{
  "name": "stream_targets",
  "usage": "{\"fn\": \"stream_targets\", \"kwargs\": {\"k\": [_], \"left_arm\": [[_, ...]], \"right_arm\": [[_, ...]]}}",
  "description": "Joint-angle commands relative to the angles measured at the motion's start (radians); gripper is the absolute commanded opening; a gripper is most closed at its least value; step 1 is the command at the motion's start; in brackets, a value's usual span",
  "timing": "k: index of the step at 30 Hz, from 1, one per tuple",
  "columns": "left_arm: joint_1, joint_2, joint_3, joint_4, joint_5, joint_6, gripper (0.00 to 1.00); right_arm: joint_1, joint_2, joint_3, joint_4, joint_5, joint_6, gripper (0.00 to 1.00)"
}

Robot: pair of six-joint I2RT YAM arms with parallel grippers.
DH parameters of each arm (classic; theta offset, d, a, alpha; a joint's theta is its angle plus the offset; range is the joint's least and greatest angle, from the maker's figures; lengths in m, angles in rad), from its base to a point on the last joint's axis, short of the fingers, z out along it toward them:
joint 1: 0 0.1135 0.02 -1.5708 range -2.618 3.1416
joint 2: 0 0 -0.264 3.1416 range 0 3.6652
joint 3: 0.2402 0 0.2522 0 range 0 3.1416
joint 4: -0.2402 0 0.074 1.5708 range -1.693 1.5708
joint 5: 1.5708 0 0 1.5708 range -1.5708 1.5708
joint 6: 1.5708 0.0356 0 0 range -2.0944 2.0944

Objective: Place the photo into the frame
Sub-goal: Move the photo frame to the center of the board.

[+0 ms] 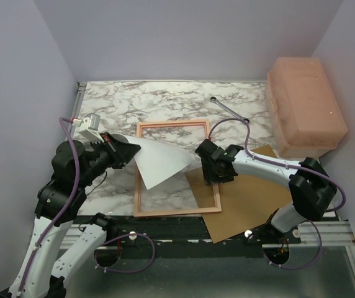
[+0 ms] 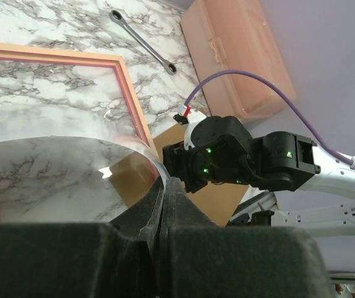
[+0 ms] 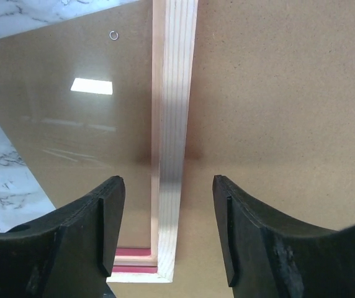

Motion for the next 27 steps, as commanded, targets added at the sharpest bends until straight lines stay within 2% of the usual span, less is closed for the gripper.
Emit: {"fn": "stream_targets", "kwargs": {"k": [1,5,9,15,19,24,27], "left_arm": [[0.004,0.020,0.032,-0.036,0.029,0.019,0.00],[0.004,0.054,0.049,-0.059,0.021,0.024,0.00],[0.004,0.095,0.072,-0.065,0.043,0.023,0.00],[-0.005,0.152,0.074,0.011,0.154,-0.010,0.00],[-0.047,0.193,0.111,0.091,0.219,-0.017,0.00],[-0.162,0.238,0.170,0.197,0.284,0.017,0.00],[-0.206,0.242,0.157,0.269,0.319,0.034,0.00]], "right_arm": [[-0.007,-0.025,-0.022,0.026,-0.029,-0.007,0.67],[-0.060,-0.073,-0.060,0.078,-0.126,-0.017,0.78],[-0.162,-0.137,-0.117,0.141,-0.279,-0.041,0.84],[-0.303,-0.218,-0.213,0.215,-0.471,-0.050,0.84],[-0.352,-0.220,-0.233,0.236,-0.512,-0.053,0.84],[-0.389,-0.210,-0.243,0.255,-0.557,-0.055,0.84],[-0.405,-0.225,-0.249,0.247,-0.553,-0.057,0.85]]}}
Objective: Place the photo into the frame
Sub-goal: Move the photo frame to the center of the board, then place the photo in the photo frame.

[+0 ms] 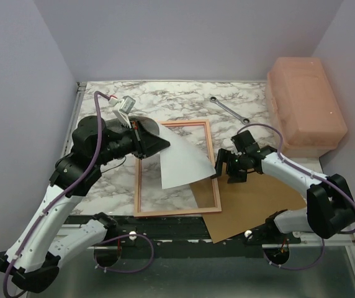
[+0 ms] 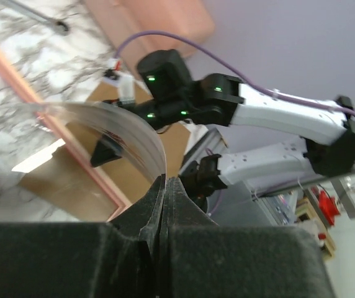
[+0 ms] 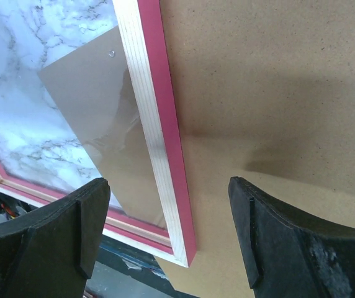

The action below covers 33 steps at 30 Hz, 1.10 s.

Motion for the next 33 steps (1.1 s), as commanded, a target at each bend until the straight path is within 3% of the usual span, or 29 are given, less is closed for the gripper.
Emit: {"fn": "stream_targets", "kwargs": {"k": [1,6,11,17,24,29,33], "left_arm": [[-0.055,-0.009,0.006,0.161,0.099,0.029,0.00],[-0.050,-0.065,-0.127,0.147,-0.013,0.007,0.00],[-0.002,-0.088,-0.311,0.160,0.005,-0.082,0.00],[0.169,-0.106,-0.483,0.029,0.100,-0.095,0.00],[0.251,-0.051,-0.473,-0.200,0.072,0.021,0.00],[0.252,0.036,-0.424,-0.323,-0.053,0.089,0.00],[0.252,0.095,-0.407,-0.333,-0.140,0.118,0.00]], "right_arm": [[-0.026,-0.025,-0.017,0.018,-0.042,-0.012,0.85],[-0.056,-0.073,-0.028,-0.024,-0.020,-0.021,0.86],[-0.083,-0.114,-0.038,-0.063,0.008,-0.035,0.86],[-0.099,-0.125,-0.025,-0.069,0.019,-0.034,0.86],[-0.102,-0.079,0.016,-0.040,0.000,-0.046,0.86],[-0.102,-0.042,0.038,-0.019,-0.026,-0.047,0.86],[-0.103,-0.045,0.025,-0.011,-0.026,-0.046,0.86]]}}
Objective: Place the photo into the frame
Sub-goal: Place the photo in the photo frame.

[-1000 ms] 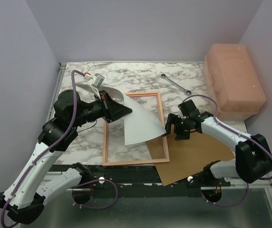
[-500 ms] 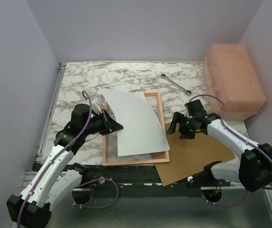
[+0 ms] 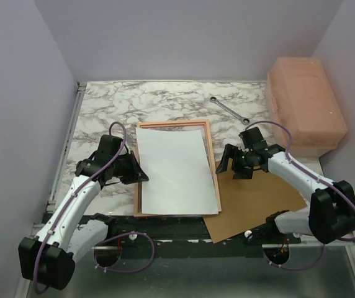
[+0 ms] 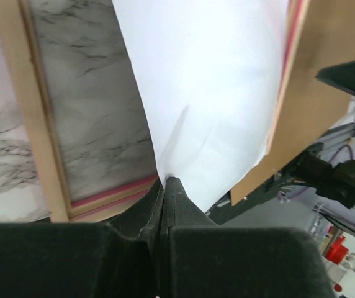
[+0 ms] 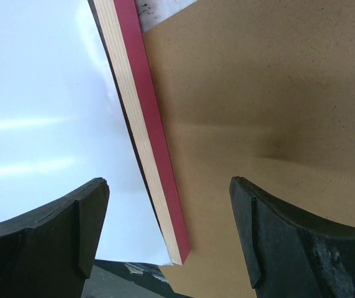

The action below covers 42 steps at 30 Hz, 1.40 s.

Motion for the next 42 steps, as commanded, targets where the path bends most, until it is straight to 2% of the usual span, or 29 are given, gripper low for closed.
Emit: {"fn": "stream_targets", "kwargs": {"k": [1,8,17,28,35,42], "left_arm": [[0.006,0.055,0.034,-0.079,-0.141,0.075,0.00],[0.006,0.170,0.053,-0.060,-0.219,0.093,0.00],[0.006,0.341,0.071,-0.005,-0.206,0.121,0.00],[0.006,0.320,0.076,0.045,-0.288,0.054,0.00],[0.007,0.314,0.061,0.098,-0.284,0.013,0.00],[0.007,0.376,0.053,0.172,-0.229,0.006,0.00]], "right_arm": [[-0.009,0.002,0.008,0.019,-0.021,-0.017,0.86],[-0.010,-0.031,-0.025,0.018,-0.017,0.002,0.87],[-0.010,-0.075,-0.042,0.007,-0.040,0.037,0.87],[-0.009,0.017,-0.036,0.083,-0.102,0.041,0.87],[-0.010,0.074,-0.011,0.113,-0.126,0.029,0.87],[-0.009,0.072,-0.050,0.139,-0.138,0.039,0.87]]}}
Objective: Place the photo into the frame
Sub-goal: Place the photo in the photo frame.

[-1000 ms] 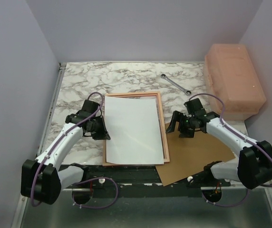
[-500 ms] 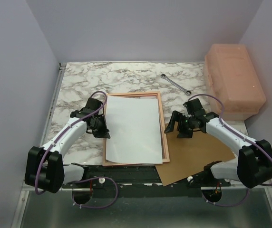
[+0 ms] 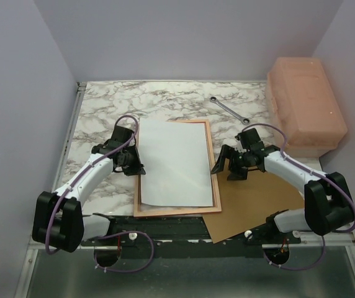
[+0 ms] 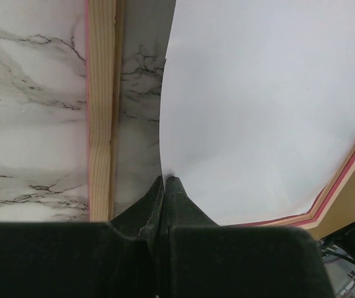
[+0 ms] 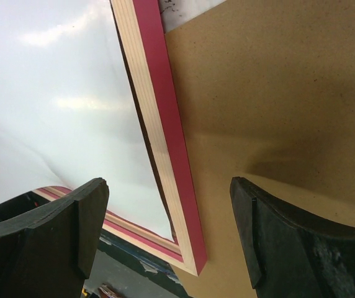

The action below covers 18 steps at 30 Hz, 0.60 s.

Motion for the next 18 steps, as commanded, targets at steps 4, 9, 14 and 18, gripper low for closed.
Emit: {"fn": "stream_targets", "kwargs": {"k": [4,9,14,18], "left_arm": [[0.007,0.082,0.009,0.098,0.046,0.017,0.00],[0.005,0.137,0.016,0.121,0.075,0.011,0.00],[0.005,0.156,0.013,0.114,0.052,-0.005,0.00],[0.001,0.150,0.016,0.115,0.048,-0.003,0.00]], "right_arm": [[-0.004,-0.016,-0.041,0.040,-0.035,0.017,0.87],[-0.003,-0.033,-0.060,0.042,-0.043,0.033,0.87],[-0.003,-0.040,-0.079,0.053,-0.056,0.044,0.87],[-0.003,-0.028,-0.084,0.071,-0.069,0.043,0.87]]}}
